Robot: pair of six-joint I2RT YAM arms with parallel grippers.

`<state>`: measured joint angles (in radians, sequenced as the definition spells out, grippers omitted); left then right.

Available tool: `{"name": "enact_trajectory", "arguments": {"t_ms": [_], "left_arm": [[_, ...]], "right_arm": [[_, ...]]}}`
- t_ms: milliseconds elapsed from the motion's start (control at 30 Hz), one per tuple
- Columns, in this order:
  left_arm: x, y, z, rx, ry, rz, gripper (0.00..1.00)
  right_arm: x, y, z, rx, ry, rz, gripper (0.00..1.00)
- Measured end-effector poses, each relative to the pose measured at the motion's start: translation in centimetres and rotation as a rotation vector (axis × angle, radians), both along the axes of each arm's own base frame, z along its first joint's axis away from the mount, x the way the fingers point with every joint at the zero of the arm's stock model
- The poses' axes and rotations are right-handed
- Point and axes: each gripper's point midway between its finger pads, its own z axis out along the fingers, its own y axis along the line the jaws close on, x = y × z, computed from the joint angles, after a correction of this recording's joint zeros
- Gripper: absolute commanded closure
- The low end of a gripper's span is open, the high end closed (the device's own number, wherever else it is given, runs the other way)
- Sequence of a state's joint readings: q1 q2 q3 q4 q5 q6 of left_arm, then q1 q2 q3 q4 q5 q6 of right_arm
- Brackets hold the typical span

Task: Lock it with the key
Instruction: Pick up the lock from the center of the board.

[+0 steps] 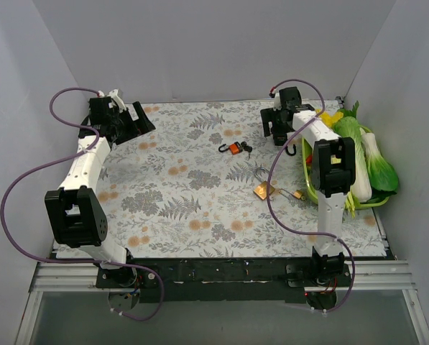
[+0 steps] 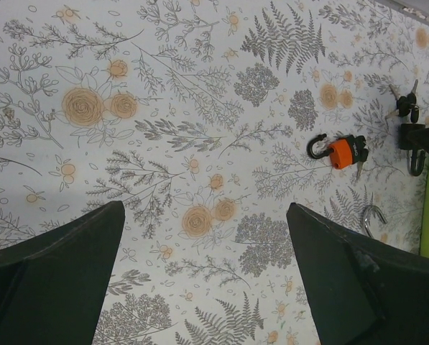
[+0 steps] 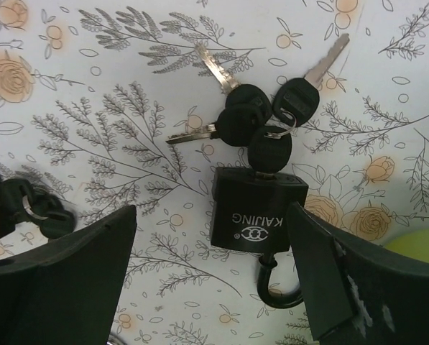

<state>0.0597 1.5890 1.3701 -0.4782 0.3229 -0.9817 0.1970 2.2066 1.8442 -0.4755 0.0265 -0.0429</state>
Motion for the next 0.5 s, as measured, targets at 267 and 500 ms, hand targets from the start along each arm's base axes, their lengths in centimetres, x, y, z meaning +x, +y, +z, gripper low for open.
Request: {"name": "enact_trajectory", "arguments": {"t_ms": [267,500], "left_arm": [[0.0,-0.5,0.3,-0.018,-0.012,-0.026,0.02],[-0.1,-0.8,0.4,-0.037,-0.009,-0.028,0.02]], "right_arm": [[0.2,-2.2,-1.2,0.006,0.027,-0.055,0.07],[0.3,-2.7,-1.7,0.012,0.036,-0.066,0.08]]}}
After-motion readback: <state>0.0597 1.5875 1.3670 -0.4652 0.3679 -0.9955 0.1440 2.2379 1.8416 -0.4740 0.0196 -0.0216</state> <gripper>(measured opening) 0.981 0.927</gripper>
